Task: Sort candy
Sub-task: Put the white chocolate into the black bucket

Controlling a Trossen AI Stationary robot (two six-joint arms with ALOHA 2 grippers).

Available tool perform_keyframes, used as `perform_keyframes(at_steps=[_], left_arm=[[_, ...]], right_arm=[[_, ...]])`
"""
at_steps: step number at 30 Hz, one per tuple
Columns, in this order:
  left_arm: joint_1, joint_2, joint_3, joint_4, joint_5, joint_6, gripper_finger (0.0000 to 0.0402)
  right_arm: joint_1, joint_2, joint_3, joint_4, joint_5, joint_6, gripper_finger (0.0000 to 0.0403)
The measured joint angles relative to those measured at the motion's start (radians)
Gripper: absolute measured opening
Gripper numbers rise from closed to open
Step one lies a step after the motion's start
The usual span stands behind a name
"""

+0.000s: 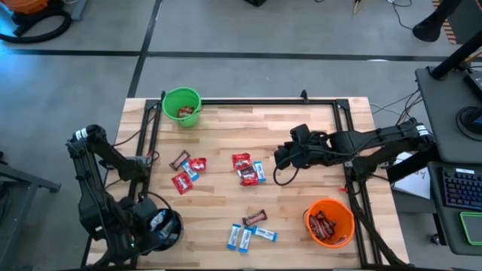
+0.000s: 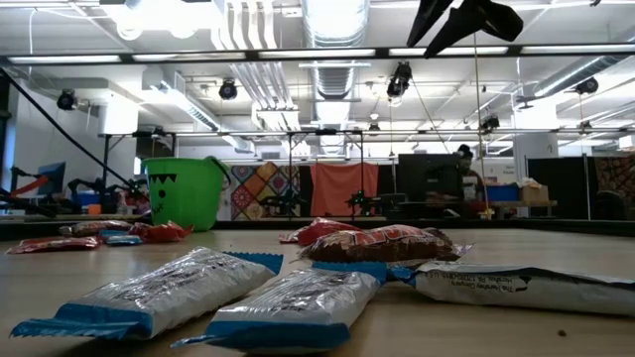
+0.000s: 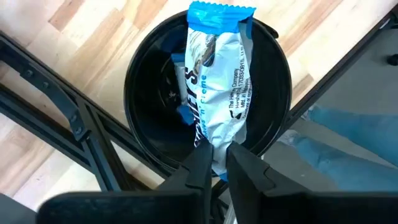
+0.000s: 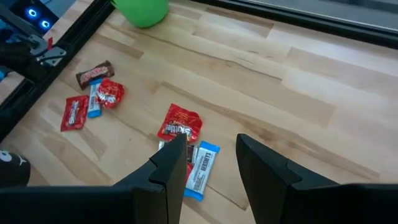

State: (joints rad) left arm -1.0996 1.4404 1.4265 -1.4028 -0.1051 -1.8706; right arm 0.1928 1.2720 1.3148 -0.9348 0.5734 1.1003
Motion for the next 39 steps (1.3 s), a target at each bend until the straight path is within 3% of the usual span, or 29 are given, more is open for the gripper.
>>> perform_keyframes(at_steps=[12,17,24,32,39], left_arm=[[0.001,0.000,0.000,0.029,-0.001,-0.024,0.0135],[0.029,-0.003,0.000,0.021,-0.050,0.013,0.0138],[0.160,-0.031,0.000,-0.066,-0.162,0.216,0.0137],[0.366,-0.083,0.000,-0.080,-0.352,0.466,0.0137],[0.495,-0.095,0.000,-0.078,-0.428,0.573,0.0136]], right_arm=[[0.006,0.000,0.000,0.000,-0.024,-0.065,0.0127],[-0.006,0.011,-0.002,-0.002,-0.087,-0.032,0.0125],[-0.050,0.103,-0.002,-0.003,-0.190,-0.130,0.0125],[-0.073,0.209,-0.002,-0.002,-0.182,-0.320,0.0125],[-0.083,0.308,-0.002,0.008,-0.172,-0.435,0.0125]])
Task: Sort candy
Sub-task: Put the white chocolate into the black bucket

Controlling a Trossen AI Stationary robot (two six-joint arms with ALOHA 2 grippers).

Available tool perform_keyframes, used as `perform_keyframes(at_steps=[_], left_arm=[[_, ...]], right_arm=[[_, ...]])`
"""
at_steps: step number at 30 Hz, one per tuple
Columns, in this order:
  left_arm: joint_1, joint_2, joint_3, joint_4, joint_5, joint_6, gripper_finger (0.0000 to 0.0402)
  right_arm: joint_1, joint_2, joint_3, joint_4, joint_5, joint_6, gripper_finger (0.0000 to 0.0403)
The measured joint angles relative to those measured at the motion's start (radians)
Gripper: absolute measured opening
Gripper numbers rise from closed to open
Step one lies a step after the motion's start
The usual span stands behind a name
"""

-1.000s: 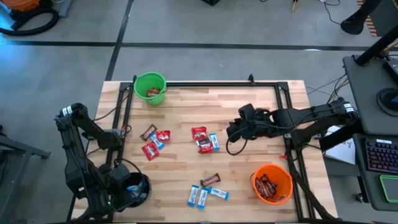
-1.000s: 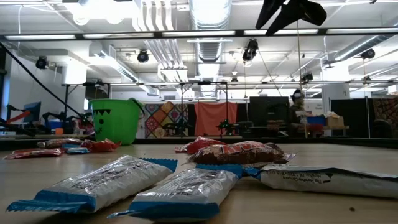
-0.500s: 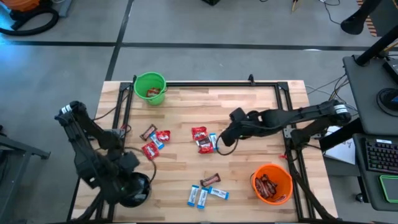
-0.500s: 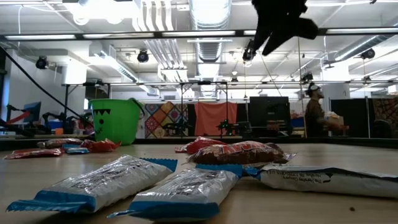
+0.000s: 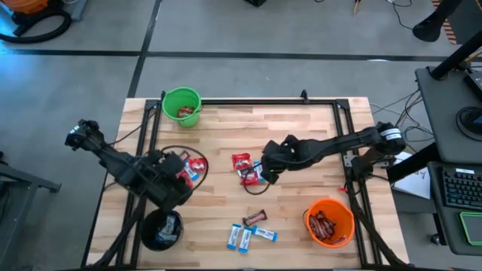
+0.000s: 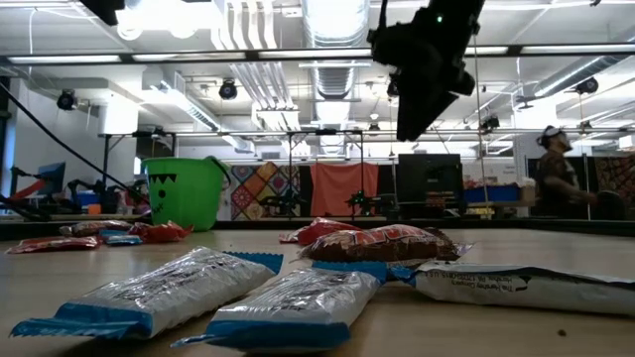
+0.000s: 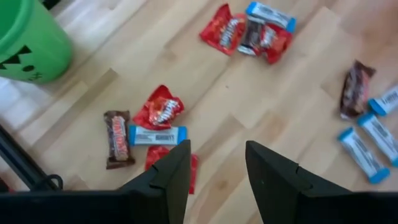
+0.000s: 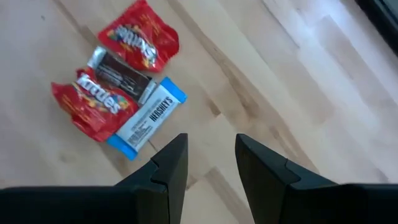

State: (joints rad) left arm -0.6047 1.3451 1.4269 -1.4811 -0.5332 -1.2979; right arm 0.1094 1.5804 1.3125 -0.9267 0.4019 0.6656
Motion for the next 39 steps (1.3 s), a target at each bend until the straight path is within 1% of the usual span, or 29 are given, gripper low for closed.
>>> perform_keyframes(at_steps=[1,3,5,7,11,13,17,22,26,31,39], left_arm=[[0.011,-0.001,0.000,0.000,0.000,0.000,0.0136],[0.028,-0.001,0.000,-0.002,-0.005,-0.007,0.0136],[0.038,-0.001,0.000,-0.004,-0.026,-0.023,0.0136],[0.046,-0.001,0.000,-0.008,-0.059,-0.031,0.0136],[0.080,-0.005,0.000,-0.073,-0.129,-0.065,0.0136],[0.112,-0.014,0.000,-0.087,-0.146,-0.067,0.0136],[0.194,-0.051,-0.002,-0.090,-0.178,-0.039,0.0136],[0.287,-0.089,-0.002,-0.090,-0.187,0.010,0.0136],[0.318,-0.106,-0.002,-0.090,-0.191,0.051,0.0136],[0.326,-0.123,-0.002,-0.090,-0.191,0.059,0.0136],[0.326,-0.126,-0.002,-0.090,-0.191,0.059,0.0136]], right_arm=[[-0.003,0.012,0.000,-0.002,0.004,0.041,0.0125],[-0.013,0.034,0.000,-0.009,0.010,0.198,0.0125],[-0.020,0.054,0.000,0.011,0.039,0.336,0.0125],[-0.021,0.074,0.000,0.053,0.073,0.394,0.0125],[-0.028,0.117,0.000,0.142,0.050,0.444,0.0125],[-0.038,0.142,0.000,0.158,0.047,0.483,0.0125],[-0.049,0.193,0.000,0.147,0.040,0.610,0.0125],[-0.047,0.237,0.000,0.149,-0.039,0.656,0.0125],[-0.042,0.260,0.000,0.156,-0.066,0.728,0.0125],[-0.040,0.282,0.000,0.187,-0.072,0.728,0.0125],[-0.037,0.282,0.005,0.206,-0.118,0.727,0.0125]])
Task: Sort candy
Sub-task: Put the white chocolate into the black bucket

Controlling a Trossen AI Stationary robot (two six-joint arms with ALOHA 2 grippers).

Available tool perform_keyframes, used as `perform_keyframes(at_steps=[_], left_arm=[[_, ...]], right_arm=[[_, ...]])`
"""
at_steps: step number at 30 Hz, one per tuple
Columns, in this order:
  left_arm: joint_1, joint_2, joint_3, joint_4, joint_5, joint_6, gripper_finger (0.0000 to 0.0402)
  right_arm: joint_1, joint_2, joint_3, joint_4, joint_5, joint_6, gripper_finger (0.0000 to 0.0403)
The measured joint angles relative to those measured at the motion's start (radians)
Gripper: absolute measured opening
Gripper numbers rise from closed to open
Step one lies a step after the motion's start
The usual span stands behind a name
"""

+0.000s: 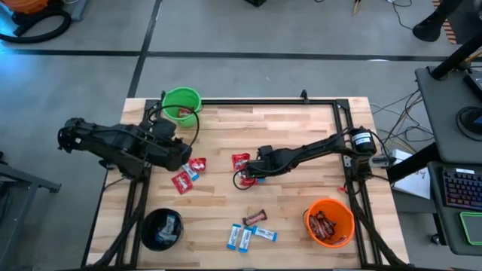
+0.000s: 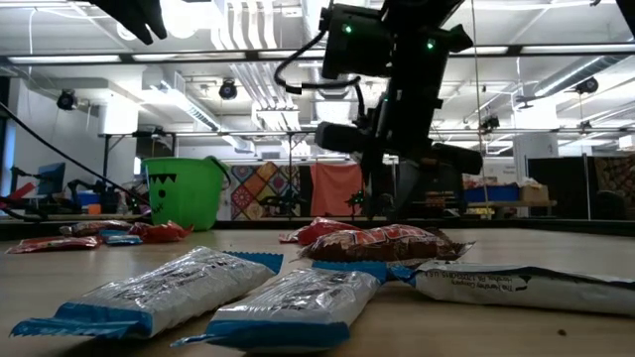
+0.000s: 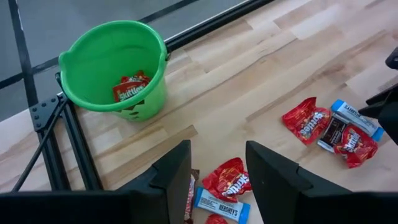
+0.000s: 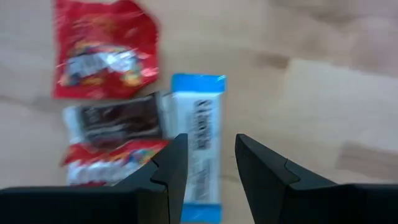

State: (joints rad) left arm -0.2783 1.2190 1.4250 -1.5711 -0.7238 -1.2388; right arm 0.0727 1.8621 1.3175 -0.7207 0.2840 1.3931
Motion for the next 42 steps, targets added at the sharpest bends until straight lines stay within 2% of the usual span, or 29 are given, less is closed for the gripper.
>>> perform_keyframes(at_steps=[4,24,42], left_arm=[[0.000,0.000,0.000,0.000,0.008,0.000,0.0136],[0.000,0.000,0.000,0.001,0.062,0.021,0.0136],[0.000,0.000,0.000,0.001,0.071,0.031,0.0136]], right_arm=[[0.011,0.000,0.017,0.033,-0.055,-0.043,0.0125],[0.012,0.000,0.009,0.004,-0.058,-0.129,0.0125],[0.012,0.005,-0.008,0.063,-0.074,-0.110,0.0125]])
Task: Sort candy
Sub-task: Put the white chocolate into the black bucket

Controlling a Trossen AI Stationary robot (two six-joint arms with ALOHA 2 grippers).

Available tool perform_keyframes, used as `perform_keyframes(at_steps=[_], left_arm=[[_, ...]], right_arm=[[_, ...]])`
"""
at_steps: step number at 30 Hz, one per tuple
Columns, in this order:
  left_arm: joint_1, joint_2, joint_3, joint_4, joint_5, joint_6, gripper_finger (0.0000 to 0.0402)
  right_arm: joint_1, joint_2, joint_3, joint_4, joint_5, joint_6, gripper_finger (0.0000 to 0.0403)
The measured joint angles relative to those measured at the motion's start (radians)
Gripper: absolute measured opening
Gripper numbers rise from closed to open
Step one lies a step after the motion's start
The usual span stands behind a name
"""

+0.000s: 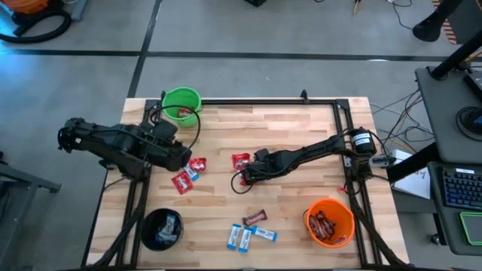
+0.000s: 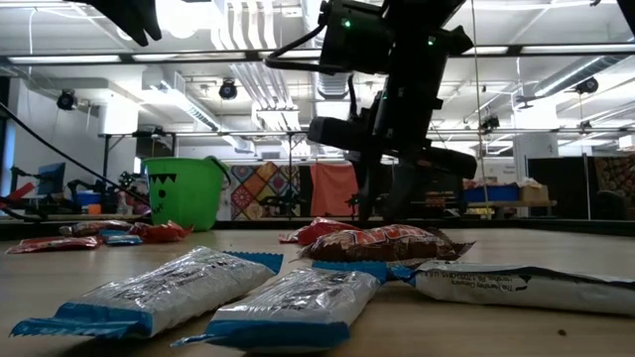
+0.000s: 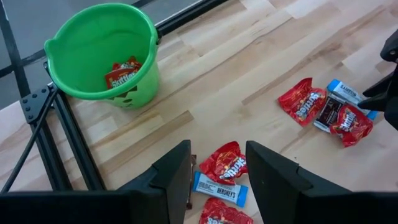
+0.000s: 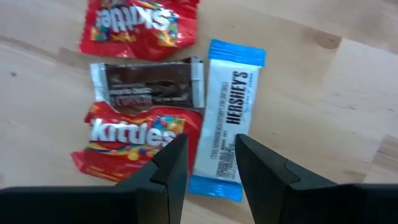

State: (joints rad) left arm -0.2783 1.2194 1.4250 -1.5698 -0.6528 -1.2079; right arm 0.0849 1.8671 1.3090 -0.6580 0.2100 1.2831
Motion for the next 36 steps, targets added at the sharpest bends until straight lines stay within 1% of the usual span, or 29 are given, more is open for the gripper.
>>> perform_keyframes(at_steps=[12,19,22,28,32,36], left_arm=[[0.000,0.000,0.000,-0.001,0.011,0.017,0.0136],[0.000,0.000,0.000,-0.001,0.011,0.017,0.0136],[0.000,0.000,0.000,-0.001,0.011,0.017,0.0136],[0.000,0.000,0.000,-0.001,0.013,0.021,0.0136],[0.000,-0.001,0.000,-0.001,0.014,0.021,0.0136],[0.000,-0.002,0.000,-0.001,0.014,0.021,0.0136]], right_arm=[[0.000,0.002,-0.036,-0.002,-0.001,0.026,0.0125],[0.000,0.065,-0.038,0.051,-0.065,0.014,0.0125],[0.000,0.092,-0.033,0.053,-0.069,0.014,0.0125],[-0.003,0.106,-0.033,0.057,-0.072,0.000,0.0123],[-0.005,0.105,-0.034,0.063,-0.080,0.002,0.0101],[-0.007,0.103,-0.034,0.072,-0.084,0.007,0.0052]])
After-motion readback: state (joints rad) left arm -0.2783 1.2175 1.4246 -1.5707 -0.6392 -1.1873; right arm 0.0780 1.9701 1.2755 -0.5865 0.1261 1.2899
